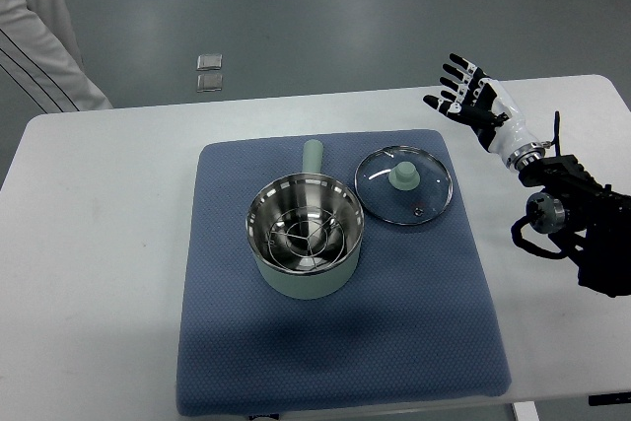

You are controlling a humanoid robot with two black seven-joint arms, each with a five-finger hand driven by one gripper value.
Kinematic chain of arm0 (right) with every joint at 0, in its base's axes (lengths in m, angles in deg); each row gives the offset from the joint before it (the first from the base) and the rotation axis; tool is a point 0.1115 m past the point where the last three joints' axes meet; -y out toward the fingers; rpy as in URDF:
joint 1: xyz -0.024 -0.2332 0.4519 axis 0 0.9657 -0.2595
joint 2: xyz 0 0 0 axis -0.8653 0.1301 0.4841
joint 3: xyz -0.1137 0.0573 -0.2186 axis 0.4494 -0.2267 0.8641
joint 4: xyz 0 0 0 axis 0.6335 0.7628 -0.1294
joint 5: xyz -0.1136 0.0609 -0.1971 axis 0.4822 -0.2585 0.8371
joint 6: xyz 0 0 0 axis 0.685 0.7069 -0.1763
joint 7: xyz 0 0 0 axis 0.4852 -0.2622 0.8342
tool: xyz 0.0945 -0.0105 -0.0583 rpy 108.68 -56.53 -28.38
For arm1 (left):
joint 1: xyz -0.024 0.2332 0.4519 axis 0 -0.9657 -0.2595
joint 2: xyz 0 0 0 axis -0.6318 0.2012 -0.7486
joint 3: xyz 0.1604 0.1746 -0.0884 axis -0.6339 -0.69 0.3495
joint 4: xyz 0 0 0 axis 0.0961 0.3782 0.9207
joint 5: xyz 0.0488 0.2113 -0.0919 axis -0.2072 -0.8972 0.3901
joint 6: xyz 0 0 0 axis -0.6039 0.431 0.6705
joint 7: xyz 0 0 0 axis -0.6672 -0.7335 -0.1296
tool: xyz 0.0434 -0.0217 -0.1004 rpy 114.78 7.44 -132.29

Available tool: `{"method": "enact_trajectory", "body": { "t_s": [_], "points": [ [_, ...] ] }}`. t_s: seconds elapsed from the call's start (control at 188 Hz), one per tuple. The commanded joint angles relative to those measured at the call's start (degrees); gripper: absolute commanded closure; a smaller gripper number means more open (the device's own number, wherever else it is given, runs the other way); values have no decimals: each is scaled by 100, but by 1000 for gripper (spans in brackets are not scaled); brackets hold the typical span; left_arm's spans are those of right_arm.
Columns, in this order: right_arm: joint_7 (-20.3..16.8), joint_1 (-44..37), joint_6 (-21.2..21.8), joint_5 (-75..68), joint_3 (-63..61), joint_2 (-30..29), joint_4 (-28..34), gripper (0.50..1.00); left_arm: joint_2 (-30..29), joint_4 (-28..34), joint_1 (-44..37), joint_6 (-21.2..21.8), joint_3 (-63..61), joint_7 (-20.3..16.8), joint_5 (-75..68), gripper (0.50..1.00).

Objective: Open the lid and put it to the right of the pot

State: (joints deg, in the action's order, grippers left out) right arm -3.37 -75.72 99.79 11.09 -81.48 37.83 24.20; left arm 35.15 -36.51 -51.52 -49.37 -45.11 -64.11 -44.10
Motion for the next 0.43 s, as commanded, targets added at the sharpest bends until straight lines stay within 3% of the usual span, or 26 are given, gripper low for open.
{"method": "enact_trajectory", "body": {
  "t_s": [0.0, 0.42],
  "points": [
    [6, 11, -88, 1, -236, -151, -17, 570, 0, 0, 0, 0, 3, -5, 8, 500],
    [68, 178, -343, 1, -306, -353, -17, 570, 0, 0, 0, 0, 3, 4, 0, 500]
  ]
}}
